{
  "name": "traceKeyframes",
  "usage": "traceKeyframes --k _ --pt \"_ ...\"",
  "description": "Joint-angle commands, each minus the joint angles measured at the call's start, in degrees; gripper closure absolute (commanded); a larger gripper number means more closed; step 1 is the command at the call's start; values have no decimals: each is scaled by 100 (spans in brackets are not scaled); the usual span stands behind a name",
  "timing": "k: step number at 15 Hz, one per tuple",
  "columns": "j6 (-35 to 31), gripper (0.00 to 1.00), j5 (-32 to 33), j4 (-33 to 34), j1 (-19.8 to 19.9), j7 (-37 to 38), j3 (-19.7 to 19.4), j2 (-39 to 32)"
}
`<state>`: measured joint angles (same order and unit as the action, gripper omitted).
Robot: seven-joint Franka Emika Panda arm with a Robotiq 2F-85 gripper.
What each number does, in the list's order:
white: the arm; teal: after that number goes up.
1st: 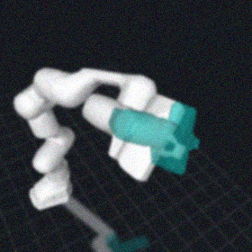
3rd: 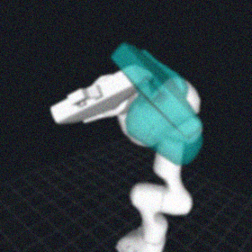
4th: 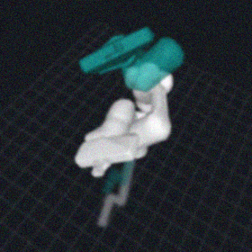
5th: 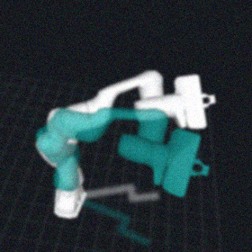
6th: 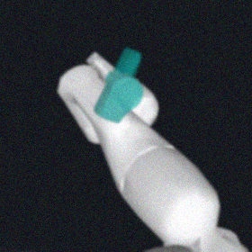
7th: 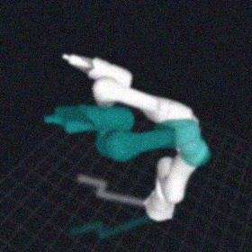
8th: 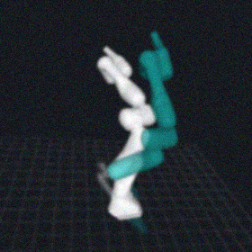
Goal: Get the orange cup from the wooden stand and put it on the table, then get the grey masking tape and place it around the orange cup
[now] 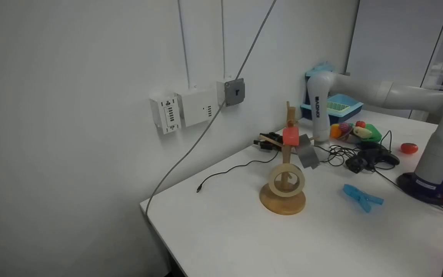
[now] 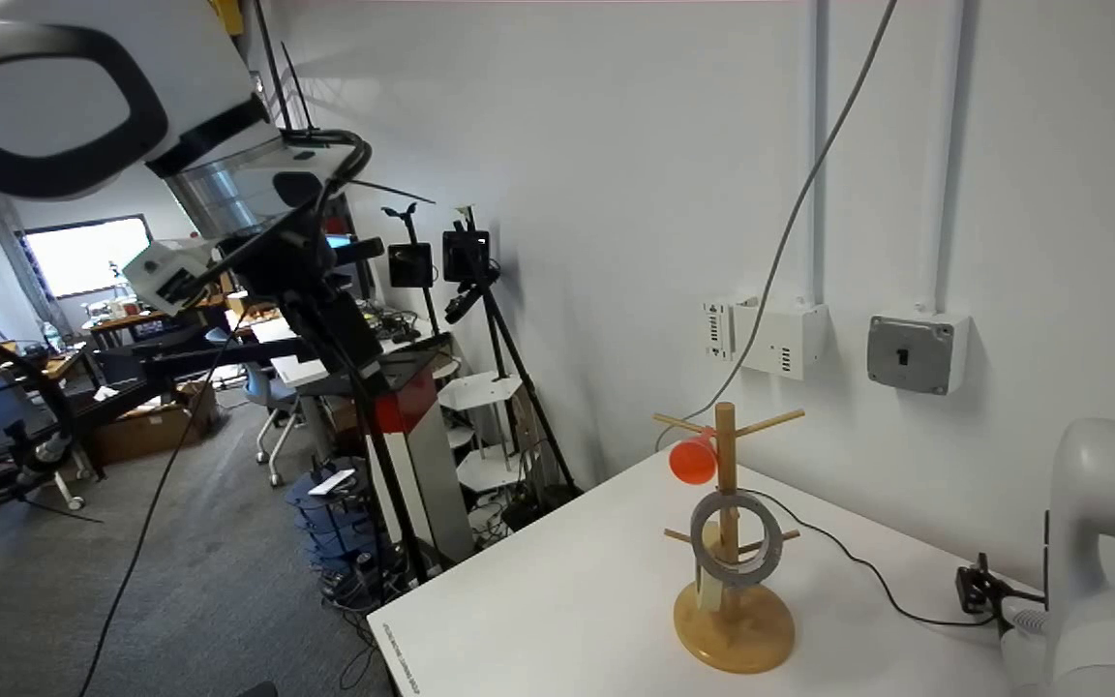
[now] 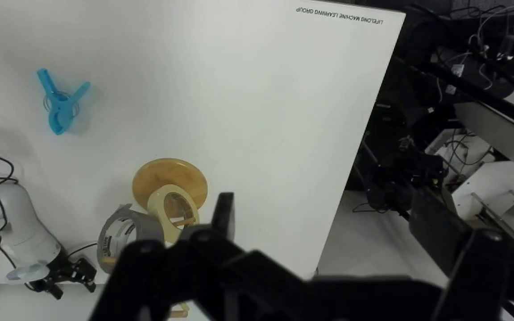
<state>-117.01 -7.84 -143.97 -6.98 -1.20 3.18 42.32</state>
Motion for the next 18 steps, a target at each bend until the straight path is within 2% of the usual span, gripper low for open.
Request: traceKeyframes --k 1,10,14,18 --pt "11 0 -6 10 11 -5 9 -3" --pt "-255 0 711 176 618 37 -137 -834" --pt "-795 0 1062 452 851 96 -179 -1574" --pt "-1258 0 1184 838 909 122 -192 -2290"
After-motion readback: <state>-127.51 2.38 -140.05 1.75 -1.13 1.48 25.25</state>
